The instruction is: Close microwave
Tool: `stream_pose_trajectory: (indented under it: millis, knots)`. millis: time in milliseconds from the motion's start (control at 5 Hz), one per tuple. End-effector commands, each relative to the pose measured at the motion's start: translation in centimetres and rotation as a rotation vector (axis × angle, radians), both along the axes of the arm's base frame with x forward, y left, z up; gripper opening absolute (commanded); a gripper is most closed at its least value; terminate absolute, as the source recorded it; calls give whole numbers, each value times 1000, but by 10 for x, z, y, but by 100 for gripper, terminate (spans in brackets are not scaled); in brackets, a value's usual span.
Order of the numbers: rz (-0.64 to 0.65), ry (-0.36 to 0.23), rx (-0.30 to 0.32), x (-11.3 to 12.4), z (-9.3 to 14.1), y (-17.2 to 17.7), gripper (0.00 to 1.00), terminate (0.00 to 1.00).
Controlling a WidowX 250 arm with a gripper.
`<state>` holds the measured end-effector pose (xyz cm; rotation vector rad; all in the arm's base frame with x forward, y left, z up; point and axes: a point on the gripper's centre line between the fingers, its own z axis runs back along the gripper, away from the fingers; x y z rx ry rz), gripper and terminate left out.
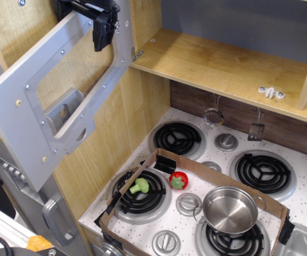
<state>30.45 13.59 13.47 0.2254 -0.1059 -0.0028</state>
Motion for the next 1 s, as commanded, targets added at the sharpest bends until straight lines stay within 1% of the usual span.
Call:
stream_pose_trajectory:
  millis: [0, 200, 400, 600, 800]
  knots:
    - [-16, -62, 11, 4, 8, -16, 100, 0]
    - [-21, -81, 14, 9, 17, -25, 100, 0]
    - [-38, -121, 2, 16, 26, -39, 100, 0]
    - [-65, -164, -34, 29, 42, -65, 100, 0]
    - [-92, -215, 2, 43, 73, -86, 100, 0]
